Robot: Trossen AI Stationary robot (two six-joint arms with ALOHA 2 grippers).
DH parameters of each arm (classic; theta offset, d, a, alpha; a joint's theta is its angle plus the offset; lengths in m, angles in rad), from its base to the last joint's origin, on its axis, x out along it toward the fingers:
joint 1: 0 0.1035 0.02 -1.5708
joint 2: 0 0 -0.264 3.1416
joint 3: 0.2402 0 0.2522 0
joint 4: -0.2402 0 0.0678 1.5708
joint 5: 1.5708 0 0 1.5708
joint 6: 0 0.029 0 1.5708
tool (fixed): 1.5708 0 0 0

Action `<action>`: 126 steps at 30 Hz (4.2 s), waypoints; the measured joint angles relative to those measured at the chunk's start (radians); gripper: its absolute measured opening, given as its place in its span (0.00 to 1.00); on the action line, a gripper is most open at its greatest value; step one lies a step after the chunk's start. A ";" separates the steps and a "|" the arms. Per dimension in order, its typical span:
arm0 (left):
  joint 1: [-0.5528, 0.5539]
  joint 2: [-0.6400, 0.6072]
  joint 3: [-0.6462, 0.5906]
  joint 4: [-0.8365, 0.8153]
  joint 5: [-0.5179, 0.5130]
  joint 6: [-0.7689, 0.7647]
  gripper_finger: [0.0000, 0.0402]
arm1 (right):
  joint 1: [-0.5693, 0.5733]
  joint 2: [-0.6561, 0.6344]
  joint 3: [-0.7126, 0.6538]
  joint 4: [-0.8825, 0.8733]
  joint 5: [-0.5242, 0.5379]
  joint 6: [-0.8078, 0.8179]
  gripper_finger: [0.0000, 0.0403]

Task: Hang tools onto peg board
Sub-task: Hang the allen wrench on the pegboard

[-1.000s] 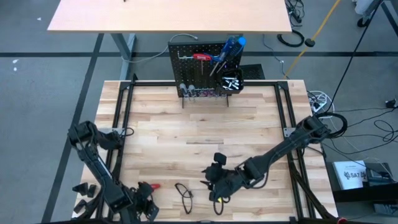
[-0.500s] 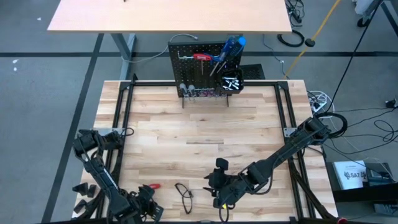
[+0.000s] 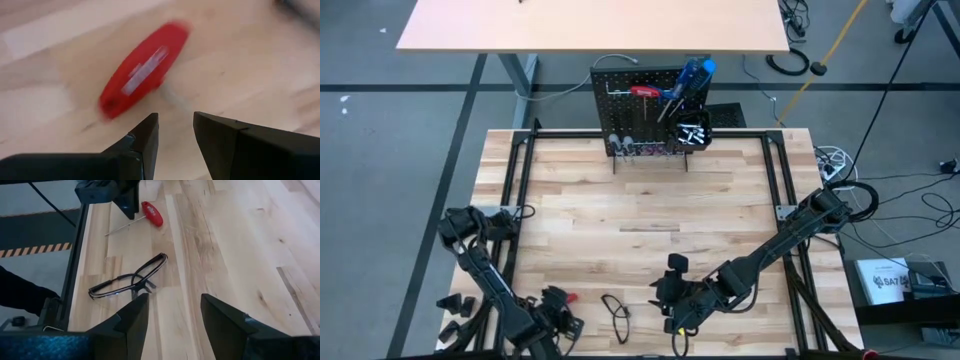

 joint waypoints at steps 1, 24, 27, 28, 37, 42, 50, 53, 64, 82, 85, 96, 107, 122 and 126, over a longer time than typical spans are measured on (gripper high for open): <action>0.008 0.002 0.000 0.007 -0.025 -0.003 0.32 | 0.000 0.000 0.000 -0.003 0.000 0.000 0.43; 0.041 0.040 -0.018 0.009 0.003 0.004 0.32 | 0.000 0.000 0.000 -0.009 -0.001 -0.004 0.43; 0.041 0.040 -0.016 0.009 -0.002 0.022 0.32 | 0.000 0.000 0.000 -0.011 -0.001 0.001 0.43; 0.041 0.041 -0.013 0.007 -0.002 0.032 0.32 | 0.000 0.000 0.000 -0.011 -0.001 0.001 0.43; 0.042 0.048 0.028 -0.003 -0.005 0.131 0.32 | 0.000 0.000 0.000 -0.021 0.000 0.003 0.43; 0.046 0.049 0.069 -0.032 -0.007 0.205 0.32 | 0.000 0.000 0.000 -0.021 0.001 0.003 0.43; 0.050 0.048 0.116 -0.120 -0.012 0.241 0.32 | 0.000 0.000 0.000 -0.022 0.003 0.008 0.43; 0.050 0.048 0.120 -0.109 -0.007 0.190 0.32 | 0.000 0.000 0.000 -0.022 0.002 0.008 0.43; 0.051 0.046 0.120 -0.106 0.024 0.028 0.32 | 0.006 0.000 0.000 -0.035 -0.003 0.008 0.43; 0.064 0.046 0.120 -0.073 -0.103 -0.147 0.32 | 0.006 0.000 0.000 -0.028 -0.004 0.016 0.43; 0.077 0.046 0.120 -0.061 -0.067 -0.148 0.32 | 0.006 0.000 0.000 -0.028 -0.004 0.029 0.43; 0.109 0.080 0.121 -0.013 0.012 -0.137 0.32 | 0.007 0.000 0.000 -0.097 -0.008 0.035 0.42; 0.110 0.060 0.121 -0.093 0.055 -0.130 0.32 | 0.007 0.000 0.000 -0.114 -0.004 0.037 0.42; 0.110 0.090 0.121 -0.091 0.058 -0.148 0.32 | 0.007 0.000 0.000 -0.113 -0.008 0.048 0.42; 0.110 0.091 0.121 -0.109 0.059 -0.153 0.32 | 0.006 0.000 0.000 -0.113 -0.008 0.049 0.42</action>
